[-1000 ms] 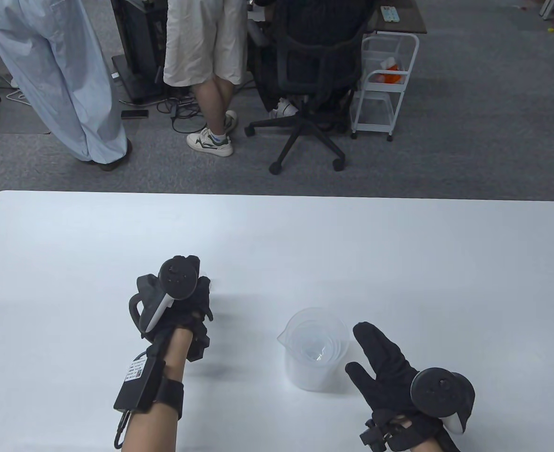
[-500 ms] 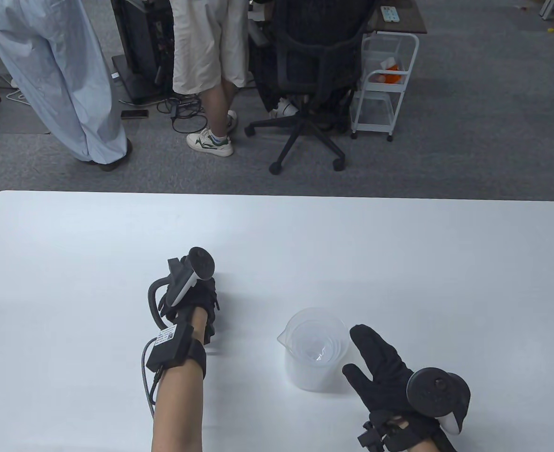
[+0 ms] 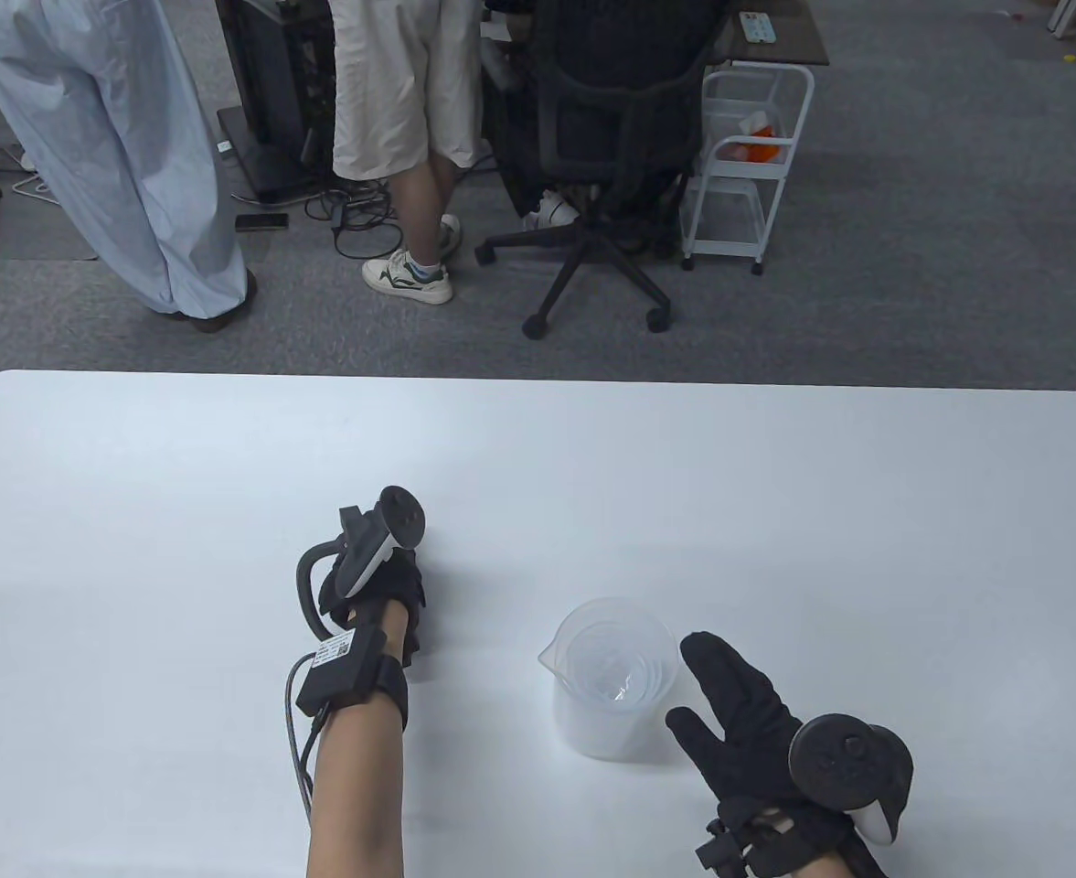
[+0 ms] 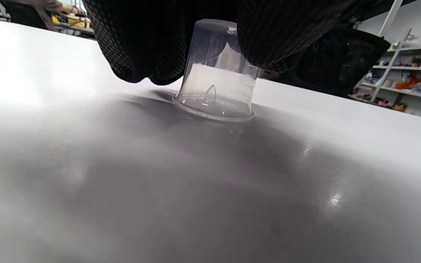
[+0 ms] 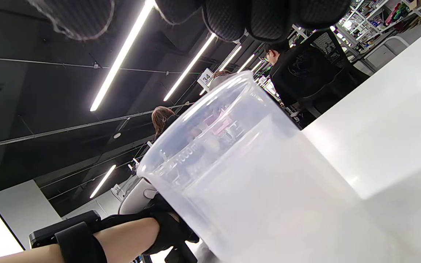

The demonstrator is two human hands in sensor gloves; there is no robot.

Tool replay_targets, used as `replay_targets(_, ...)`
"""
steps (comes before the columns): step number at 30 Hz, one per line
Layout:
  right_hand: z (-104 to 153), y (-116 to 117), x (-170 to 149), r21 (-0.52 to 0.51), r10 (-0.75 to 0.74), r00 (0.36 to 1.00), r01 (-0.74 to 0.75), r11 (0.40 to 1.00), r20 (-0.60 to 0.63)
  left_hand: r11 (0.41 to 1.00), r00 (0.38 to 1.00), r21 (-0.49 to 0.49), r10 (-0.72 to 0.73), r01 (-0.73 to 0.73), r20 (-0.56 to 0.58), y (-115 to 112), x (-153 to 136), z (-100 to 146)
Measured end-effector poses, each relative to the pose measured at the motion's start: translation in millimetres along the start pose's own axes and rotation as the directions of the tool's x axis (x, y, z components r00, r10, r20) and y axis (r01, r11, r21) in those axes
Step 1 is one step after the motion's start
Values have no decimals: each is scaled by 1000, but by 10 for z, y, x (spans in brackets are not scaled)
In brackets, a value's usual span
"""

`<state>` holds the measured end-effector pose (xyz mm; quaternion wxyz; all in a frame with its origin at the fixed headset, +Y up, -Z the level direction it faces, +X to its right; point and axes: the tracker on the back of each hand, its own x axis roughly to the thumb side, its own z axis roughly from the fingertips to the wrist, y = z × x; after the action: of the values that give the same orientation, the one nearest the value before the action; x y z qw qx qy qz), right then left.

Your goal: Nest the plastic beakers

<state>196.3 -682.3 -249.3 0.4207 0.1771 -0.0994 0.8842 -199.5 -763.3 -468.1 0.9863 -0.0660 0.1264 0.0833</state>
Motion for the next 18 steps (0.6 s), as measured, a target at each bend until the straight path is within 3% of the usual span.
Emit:
replay_targets(9, -36, 20, -16, 14, -31, 999, 31, 999, -28, 985, 984, 62, 157, -163, 89, 243, 30, 221)
replay_targets(18, -142, 1, 133, 17, -50, 999, 50, 999, -3, 912, 881, 86, 358, -401, 310, 732, 182, 772)
